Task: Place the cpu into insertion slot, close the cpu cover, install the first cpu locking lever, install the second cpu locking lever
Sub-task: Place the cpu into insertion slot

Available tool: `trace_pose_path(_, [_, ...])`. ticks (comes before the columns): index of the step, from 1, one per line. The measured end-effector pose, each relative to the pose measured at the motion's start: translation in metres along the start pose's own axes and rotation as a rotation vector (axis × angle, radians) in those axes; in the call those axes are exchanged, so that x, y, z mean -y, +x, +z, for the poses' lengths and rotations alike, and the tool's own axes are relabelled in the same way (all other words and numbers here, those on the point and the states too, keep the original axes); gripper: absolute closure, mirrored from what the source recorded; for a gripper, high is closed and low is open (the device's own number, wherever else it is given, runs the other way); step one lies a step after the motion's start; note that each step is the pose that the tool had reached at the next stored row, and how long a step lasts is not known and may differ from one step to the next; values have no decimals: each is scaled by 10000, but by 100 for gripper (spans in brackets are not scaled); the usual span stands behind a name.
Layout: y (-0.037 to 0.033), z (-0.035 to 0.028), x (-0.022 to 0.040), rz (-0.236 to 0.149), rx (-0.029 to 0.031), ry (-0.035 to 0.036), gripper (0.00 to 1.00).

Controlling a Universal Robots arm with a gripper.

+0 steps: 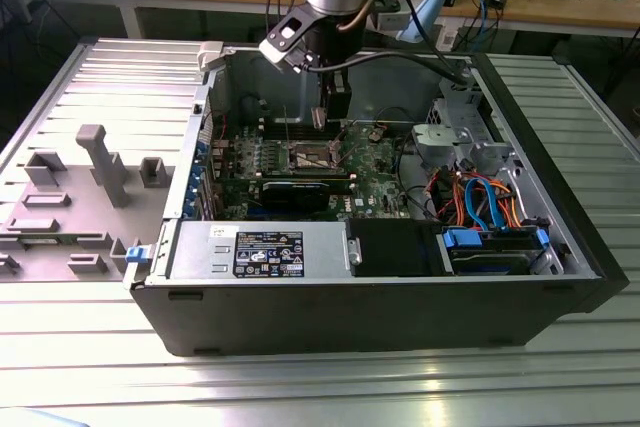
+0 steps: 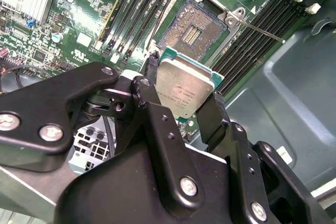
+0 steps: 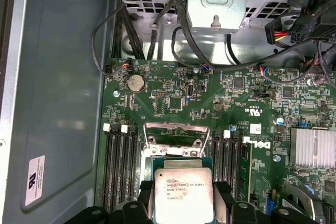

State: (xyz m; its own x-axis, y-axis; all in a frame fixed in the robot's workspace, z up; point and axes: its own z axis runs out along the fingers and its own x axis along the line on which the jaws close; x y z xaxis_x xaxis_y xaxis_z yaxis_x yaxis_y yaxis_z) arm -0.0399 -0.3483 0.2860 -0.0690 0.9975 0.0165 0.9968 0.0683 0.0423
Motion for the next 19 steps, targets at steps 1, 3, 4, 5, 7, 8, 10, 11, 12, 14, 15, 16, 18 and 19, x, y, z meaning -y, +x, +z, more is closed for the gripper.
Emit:
trace_pose_path(1, [0,2,0,0,0,0,45])
trace_pose_path(3, [0,4,0,0,0,0,45])
trace_pose_path(4, [0,6,0,0,0,0,45])
trace_pose_path(5, [0,8,0,0,-1,0,45])
trace_pose_path(7, [0,12,0,-1,0,0,45])
trace_pose_path(8, [0,15,1,0,-1,0,45])
trace_pose_path(10, [0,22,1,0,0,0,45])
trace_pose_path(11, [0,24,1,0,0,0,45])
trace_pose_path(12, [0,26,1,0,-1,0,45])
trace_pose_path(14, [0,31,1,0,0,0,45])
trace_pose_path(15, [-1,36,2,0,-1,-1,45])
trace_pose_path(16, [-1,41,3,2,0,0,45])
trace_pose_path(18, [-1,46,4,0,1,1,45])
trace_pose_path(19, [-1,48,5,0,0,0,45])
